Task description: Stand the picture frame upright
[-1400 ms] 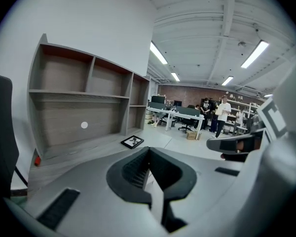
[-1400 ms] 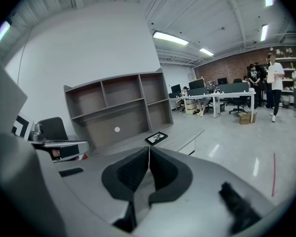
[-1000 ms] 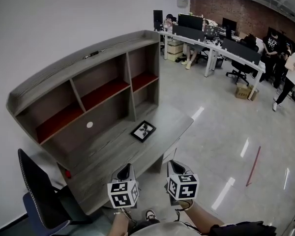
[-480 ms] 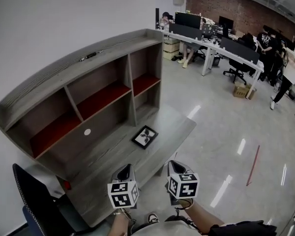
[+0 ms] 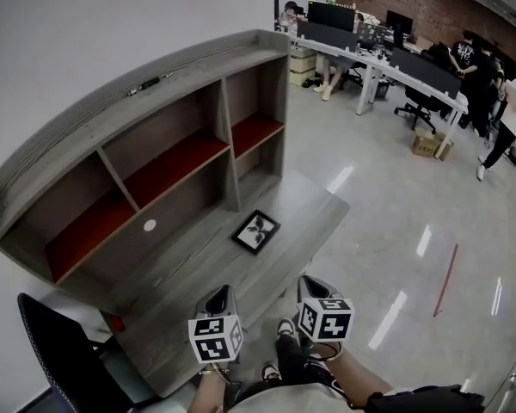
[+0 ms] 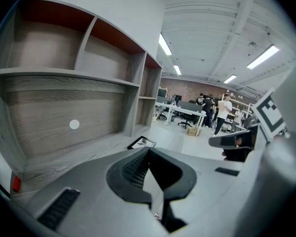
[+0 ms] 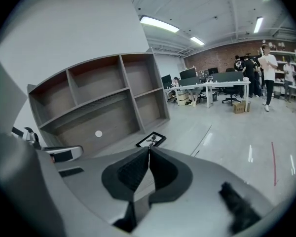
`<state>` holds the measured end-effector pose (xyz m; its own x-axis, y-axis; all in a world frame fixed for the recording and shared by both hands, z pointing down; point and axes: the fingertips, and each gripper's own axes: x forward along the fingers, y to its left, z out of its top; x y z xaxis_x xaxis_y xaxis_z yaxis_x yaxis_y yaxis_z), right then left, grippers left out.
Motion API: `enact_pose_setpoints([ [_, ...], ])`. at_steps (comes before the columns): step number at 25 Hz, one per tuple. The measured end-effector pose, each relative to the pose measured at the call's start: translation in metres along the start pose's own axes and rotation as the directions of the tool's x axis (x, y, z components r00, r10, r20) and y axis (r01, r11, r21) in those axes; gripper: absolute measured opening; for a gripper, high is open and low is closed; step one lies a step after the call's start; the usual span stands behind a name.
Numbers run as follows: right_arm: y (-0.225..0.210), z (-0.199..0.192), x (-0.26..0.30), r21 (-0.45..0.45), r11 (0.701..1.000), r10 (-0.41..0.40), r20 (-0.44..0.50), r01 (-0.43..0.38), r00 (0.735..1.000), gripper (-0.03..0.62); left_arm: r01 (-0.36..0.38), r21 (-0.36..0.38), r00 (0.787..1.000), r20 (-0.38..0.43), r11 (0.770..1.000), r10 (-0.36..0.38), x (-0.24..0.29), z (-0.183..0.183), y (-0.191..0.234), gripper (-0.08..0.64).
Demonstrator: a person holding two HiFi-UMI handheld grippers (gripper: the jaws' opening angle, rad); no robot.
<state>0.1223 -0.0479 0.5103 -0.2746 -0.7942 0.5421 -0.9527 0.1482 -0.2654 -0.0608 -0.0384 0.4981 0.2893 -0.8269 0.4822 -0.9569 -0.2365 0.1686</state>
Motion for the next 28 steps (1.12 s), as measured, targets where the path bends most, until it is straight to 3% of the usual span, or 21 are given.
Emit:
enact_pose_setpoints([
  [10, -0.006, 0.029, 0.042, -0.013, 1.0, 0.011, 0.004, -0.011, 1.0, 0.032, -0.03, -0.008, 0.999, -0.012, 1.0, 0.03, 0.032, 0.013, 0.018, 0.012],
  [28, -0.037, 0.083, 0.15, -0.015, 0.999, 0.034, -0.06, -0.035, 0.998, 0.032, -0.077, -0.019, 0.996, -0.047, 0.997, 0.076, 0.135, 0.059, 0.042, 0.012],
])
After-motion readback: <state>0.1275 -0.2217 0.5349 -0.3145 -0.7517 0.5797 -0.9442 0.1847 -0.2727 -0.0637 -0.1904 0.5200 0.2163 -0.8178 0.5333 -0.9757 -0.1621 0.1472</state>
